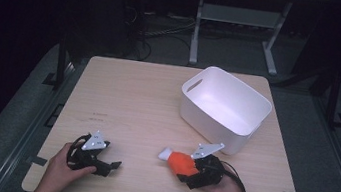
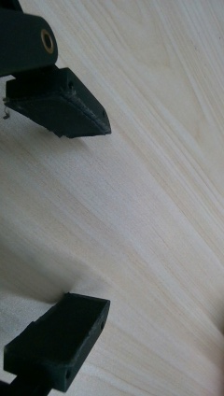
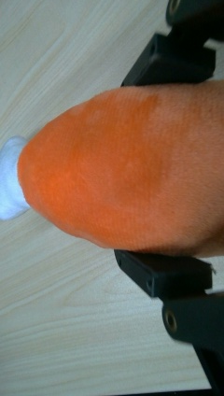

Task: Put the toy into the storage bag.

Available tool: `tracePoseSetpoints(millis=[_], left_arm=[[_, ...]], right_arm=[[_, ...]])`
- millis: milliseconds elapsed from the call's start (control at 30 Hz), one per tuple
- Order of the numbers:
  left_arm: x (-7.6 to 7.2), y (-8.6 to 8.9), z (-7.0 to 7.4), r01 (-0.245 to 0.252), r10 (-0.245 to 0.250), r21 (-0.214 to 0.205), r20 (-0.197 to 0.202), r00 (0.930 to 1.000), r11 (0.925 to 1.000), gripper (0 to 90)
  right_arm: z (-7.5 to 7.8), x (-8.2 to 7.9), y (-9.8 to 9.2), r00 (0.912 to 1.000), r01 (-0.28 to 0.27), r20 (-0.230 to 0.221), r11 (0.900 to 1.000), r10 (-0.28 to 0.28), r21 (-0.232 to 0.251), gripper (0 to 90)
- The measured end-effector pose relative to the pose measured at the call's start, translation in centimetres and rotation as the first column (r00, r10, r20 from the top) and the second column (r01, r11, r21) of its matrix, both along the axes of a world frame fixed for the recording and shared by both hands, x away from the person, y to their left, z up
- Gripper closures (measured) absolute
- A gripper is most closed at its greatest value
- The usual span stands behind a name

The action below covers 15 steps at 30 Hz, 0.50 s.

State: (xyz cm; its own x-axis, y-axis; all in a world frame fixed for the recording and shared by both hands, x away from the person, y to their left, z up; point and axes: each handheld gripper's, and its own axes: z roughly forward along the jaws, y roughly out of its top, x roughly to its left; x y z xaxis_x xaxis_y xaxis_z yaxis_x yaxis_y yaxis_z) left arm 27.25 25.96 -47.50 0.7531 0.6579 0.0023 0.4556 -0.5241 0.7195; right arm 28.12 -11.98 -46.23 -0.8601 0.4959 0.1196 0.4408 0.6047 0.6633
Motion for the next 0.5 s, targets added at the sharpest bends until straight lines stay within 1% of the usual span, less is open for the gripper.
tracePoseSetpoints(millis=[67,233,300,500], left_arm=[[0.0,0.0,0.0,0.0,0.0,-0.001,0.0,1.0,1.0,12.9],[0.0,0.0,0.0,0.0,0.0,-0.001,0.0,1.0,1.0,12.9],[0.0,0.0,0.0,0.001,-0.001,0.001,0.0,1.0,1.0,12.9],[0.0,0.0,0.0,0.0,0.0,-0.001,0.0,1.0,1.0,12.9]], right_arm=[[0.1,-0.1,0.0,1.0,0.0,-0.004,1.0,0.0,0.003,27.8],[0.2,0.0,-0.1,1.0,-0.001,-0.009,1.0,0.001,0.006,27.5],[0.3,0.0,-0.2,1.0,-0.001,-0.005,1.0,0.001,0.0,27.3],[1.1,0.0,-0.6,0.9999,-0.002,0.01,0.9999,0.002,0.011,27.1]])
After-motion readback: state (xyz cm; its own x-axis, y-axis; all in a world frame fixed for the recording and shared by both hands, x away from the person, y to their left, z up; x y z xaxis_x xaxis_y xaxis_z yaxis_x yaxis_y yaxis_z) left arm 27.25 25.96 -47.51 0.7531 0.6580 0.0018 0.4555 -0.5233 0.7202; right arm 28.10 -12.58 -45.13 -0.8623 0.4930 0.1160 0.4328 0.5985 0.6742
